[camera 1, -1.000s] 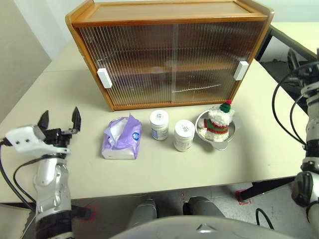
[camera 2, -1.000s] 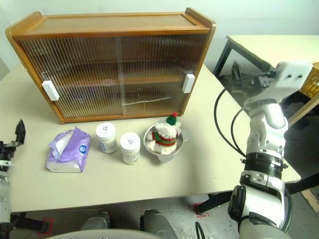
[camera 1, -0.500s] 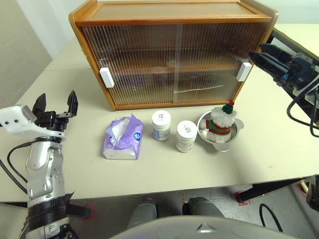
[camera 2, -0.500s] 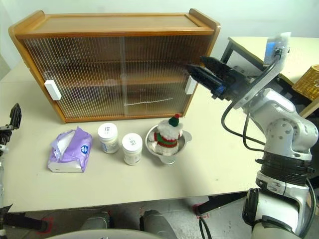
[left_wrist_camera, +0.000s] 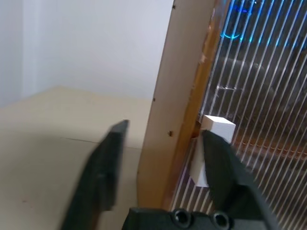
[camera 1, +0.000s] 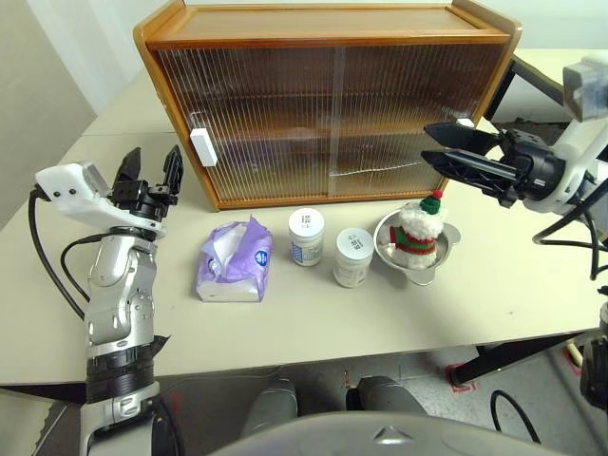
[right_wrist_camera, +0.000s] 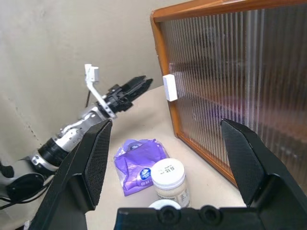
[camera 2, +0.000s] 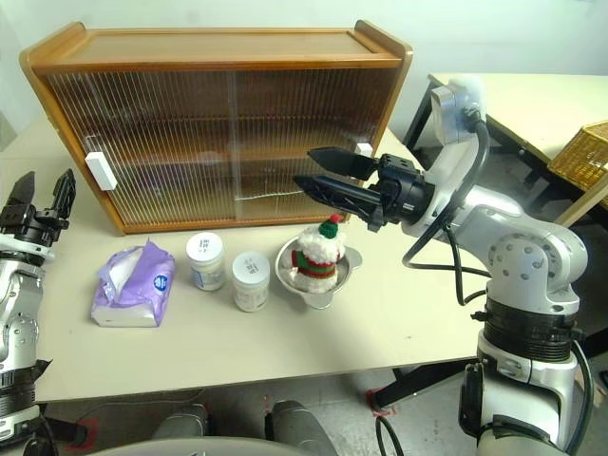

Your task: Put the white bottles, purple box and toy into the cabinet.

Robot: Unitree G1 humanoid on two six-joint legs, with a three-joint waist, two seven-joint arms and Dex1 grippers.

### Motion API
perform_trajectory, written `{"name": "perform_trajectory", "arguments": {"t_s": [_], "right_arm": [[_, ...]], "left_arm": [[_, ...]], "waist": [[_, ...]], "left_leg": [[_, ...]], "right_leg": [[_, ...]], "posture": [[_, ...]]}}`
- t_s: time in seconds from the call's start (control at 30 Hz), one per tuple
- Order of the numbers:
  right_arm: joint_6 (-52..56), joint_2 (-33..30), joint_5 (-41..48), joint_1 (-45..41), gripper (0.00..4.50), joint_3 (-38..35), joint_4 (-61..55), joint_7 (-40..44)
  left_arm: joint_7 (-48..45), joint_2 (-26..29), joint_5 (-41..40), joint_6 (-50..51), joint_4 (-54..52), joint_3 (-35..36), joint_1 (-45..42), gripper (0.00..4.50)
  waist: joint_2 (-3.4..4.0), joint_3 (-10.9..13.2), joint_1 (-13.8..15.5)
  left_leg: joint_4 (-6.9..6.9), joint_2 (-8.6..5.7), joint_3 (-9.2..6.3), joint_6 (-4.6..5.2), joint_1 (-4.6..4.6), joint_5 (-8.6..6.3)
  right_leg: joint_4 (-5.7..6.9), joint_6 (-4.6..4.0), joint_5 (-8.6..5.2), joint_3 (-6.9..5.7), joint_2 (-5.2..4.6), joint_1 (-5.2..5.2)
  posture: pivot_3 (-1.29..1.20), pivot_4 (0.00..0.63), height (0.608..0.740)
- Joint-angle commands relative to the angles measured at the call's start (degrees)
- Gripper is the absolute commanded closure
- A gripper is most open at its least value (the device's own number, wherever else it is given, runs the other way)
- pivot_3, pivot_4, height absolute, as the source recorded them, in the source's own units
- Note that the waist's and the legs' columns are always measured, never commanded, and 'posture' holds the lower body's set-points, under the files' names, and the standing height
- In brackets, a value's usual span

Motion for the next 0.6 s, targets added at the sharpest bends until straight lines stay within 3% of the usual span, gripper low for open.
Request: {"name": "perform_trajectory", "arguments": {"t_s": [0.03, 0.2, 0.6], "right_arm": [[1.5, 0.0, 1.9, 0.5, 0.00, 0.5, -2.0, -0.8], [3.5, 0.0, 4.8, 0.4, 0.00, 1.0, -3.7, -1.8], [3.6, 1.3, 8.1, 0.8, 0.00, 2.1, -6.6, -5.3]], "left_arm": [[0.0, -0.4, 1.7, 0.3, 0.5, -1.0, -0.2, 2.72], [-0.6, -1.1, 2.3, 0.2, 2.0, -1.7, -1.3, 4.46], [-2.9, -2.6, 3.3, -1.4, 8.4, -4.1, -5.5, 4.46]], "waist": [[0.00, 0.0, 0.0], [0.00, 0.0, 0.1], [-0.01, 0.0, 0.0]], "left_leg": [[-0.01, 0.00, 0.00, 0.02, -0.02, -0.01], [-0.01, 0.00, 0.02, 0.06, -0.08, -0.05], [0.05, -0.02, 0.04, 0.06, -0.16, -0.05]], "right_leg": [[-0.01, 0.01, -0.01, 0.00, 0.01, -0.03], [-0.06, 0.04, -0.03, 0.00, 0.05, -0.05], [-0.12, 0.13, 0.03, 0.01, 0.05, -0.08]], "posture": [[-0.06, 0.039, 0.740], [-0.07, 0.038, 0.740], [-0.10, 0.032, 0.740]]}}
